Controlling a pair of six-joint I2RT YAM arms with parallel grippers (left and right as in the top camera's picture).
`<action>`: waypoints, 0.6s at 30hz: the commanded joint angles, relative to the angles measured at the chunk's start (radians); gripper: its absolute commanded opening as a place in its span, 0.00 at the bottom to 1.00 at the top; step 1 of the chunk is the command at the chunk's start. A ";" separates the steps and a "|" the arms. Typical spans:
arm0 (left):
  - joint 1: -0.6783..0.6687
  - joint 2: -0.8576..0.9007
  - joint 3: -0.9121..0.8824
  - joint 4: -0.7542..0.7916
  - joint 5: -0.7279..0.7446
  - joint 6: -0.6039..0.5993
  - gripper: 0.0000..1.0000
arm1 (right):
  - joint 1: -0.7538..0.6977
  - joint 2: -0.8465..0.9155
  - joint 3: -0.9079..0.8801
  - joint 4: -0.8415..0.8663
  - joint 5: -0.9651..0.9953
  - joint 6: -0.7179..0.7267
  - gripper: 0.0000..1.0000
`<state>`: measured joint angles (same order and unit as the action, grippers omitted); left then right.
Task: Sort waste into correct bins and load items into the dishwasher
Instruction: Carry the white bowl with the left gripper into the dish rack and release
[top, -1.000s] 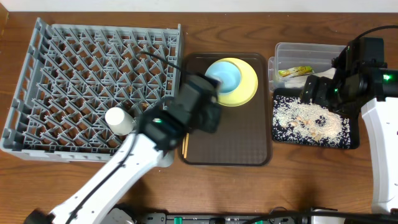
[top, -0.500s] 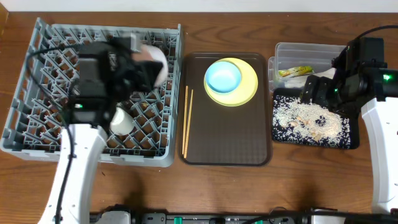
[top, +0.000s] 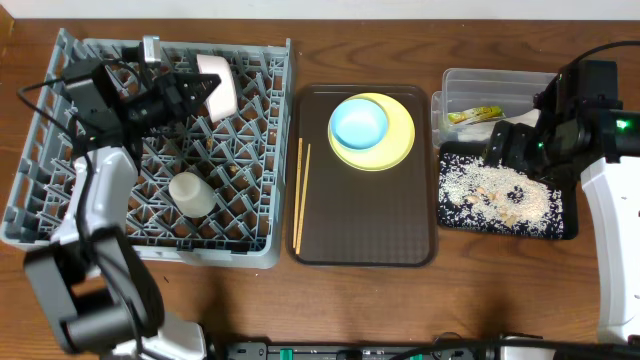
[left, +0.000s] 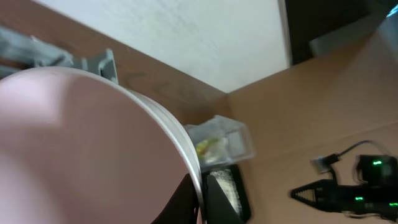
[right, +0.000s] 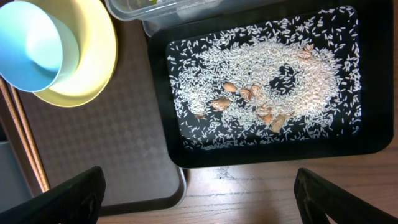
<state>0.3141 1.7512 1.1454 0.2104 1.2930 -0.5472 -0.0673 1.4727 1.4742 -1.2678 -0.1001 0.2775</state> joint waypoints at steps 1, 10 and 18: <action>0.015 0.066 0.018 0.054 0.131 -0.144 0.07 | -0.007 -0.001 0.003 -0.003 0.006 0.006 0.95; 0.083 0.138 0.017 0.061 0.140 -0.154 0.07 | -0.007 -0.001 0.003 -0.009 0.006 0.006 0.93; 0.144 0.138 -0.010 0.053 0.140 -0.153 0.15 | -0.007 -0.001 0.003 -0.009 0.006 0.006 0.93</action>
<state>0.4362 1.8778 1.1450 0.2619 1.4094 -0.6949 -0.0673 1.4727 1.4742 -1.2751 -0.0998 0.2779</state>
